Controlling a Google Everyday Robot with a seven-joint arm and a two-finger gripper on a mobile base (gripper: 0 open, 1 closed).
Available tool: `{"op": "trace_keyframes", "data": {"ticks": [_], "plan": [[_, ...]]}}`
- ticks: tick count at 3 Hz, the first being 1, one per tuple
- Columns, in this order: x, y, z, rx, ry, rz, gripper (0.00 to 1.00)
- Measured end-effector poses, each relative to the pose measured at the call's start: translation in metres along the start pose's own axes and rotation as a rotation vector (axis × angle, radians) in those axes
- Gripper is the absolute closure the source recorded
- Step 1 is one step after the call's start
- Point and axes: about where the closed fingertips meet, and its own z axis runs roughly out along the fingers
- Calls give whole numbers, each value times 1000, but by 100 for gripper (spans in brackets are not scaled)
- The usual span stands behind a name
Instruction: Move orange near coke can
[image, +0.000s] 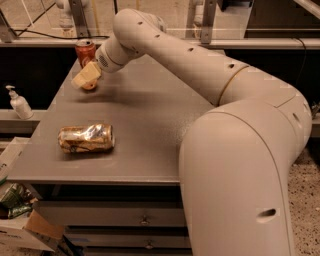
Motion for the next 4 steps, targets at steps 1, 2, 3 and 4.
{"op": "trace_keyframes", "data": {"ticks": [1,2,3,4], "plan": [[13,-4,-6,-1,-4,0,0],[36,-13,-21,0,-15,5,0],[56,-22,-44,-2,-52,2,0],[69,-37,-78,6,-114,5,0]]}}
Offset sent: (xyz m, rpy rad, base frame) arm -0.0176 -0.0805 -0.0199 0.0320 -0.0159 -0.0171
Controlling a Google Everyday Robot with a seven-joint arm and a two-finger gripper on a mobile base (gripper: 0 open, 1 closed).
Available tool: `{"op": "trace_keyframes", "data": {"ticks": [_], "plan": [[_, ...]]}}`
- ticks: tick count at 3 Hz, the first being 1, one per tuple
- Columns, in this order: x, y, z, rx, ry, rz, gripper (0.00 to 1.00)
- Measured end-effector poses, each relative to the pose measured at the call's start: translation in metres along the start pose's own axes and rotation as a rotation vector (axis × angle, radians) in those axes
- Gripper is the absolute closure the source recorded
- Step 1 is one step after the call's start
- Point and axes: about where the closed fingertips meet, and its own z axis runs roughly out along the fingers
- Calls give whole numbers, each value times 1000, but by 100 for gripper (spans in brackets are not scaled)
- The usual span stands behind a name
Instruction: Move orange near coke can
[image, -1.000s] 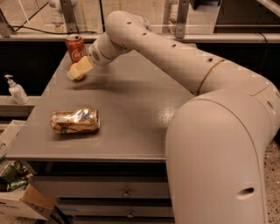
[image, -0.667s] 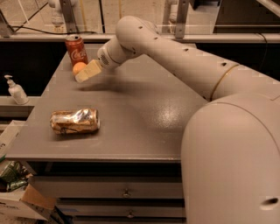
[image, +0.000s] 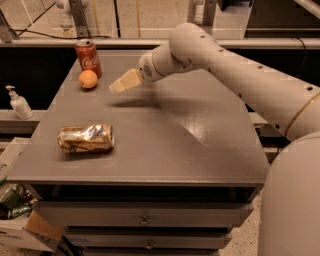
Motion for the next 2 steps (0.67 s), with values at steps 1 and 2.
{"op": "trace_keyframes", "data": {"ticks": [1,2], "plan": [[12,-23,-50,25,-57,-20,0],[12,-23,-50,24,-57,-20,0]]}}
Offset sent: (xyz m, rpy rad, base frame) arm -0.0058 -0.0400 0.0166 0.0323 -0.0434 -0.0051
